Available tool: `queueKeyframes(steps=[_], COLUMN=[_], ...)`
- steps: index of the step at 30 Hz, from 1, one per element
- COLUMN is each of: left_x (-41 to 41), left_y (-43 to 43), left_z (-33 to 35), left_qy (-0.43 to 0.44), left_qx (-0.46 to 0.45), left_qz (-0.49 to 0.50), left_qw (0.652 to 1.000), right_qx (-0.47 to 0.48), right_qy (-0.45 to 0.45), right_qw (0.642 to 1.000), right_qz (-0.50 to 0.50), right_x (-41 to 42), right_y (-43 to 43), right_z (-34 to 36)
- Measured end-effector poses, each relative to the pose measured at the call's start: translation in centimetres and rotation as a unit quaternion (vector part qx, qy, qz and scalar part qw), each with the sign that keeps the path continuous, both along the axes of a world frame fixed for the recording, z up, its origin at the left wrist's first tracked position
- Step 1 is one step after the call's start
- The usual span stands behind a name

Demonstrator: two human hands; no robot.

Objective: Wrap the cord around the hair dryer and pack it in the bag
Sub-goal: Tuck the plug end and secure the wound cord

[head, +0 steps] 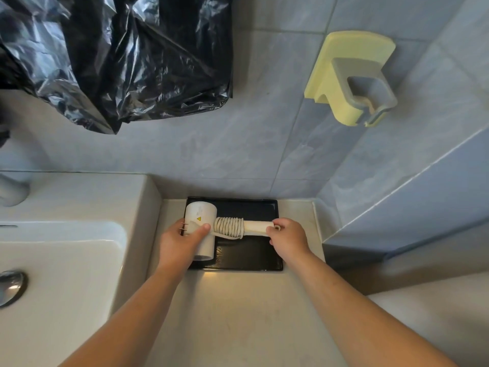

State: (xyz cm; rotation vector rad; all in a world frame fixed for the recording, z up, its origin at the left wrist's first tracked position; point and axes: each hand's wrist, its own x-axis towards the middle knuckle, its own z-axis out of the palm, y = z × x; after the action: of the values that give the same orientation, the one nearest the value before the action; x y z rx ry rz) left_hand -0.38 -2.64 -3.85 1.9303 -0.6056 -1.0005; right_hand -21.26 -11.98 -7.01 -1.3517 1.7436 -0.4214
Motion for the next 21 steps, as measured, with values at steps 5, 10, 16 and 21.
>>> queueKeyframes(steps=[5, 10, 16, 21], left_x=[-0.1, 0.2, 0.3, -0.2], left_y=[-0.5, -0.8, 0.2, 2.8], left_z=[1.3, 1.6, 1.5, 3.6], left_qy=[-0.063, 0.017, 0.046, 0.04], left_qx=[-0.014, 0.02, 0.005, -0.028], left_qz=[0.015, 0.042, 0.063, 0.079], left_qw=[0.998, 0.999, 0.997, 0.996], right_qx=[-0.017, -0.002, 0.005, -0.015], right_qy=[0.026, 0.027, -0.056, -0.112], right_qw=[0.999, 0.998, 0.998, 0.993], right_qz=[0.031, 0.051, -0.002, -0.023], right_x=[0.2, 0.3, -0.3, -0.9], right_y=[0.2, 0.3, 0.7, 2.5], right_z=[0.6, 1.6, 2.2, 4.9])
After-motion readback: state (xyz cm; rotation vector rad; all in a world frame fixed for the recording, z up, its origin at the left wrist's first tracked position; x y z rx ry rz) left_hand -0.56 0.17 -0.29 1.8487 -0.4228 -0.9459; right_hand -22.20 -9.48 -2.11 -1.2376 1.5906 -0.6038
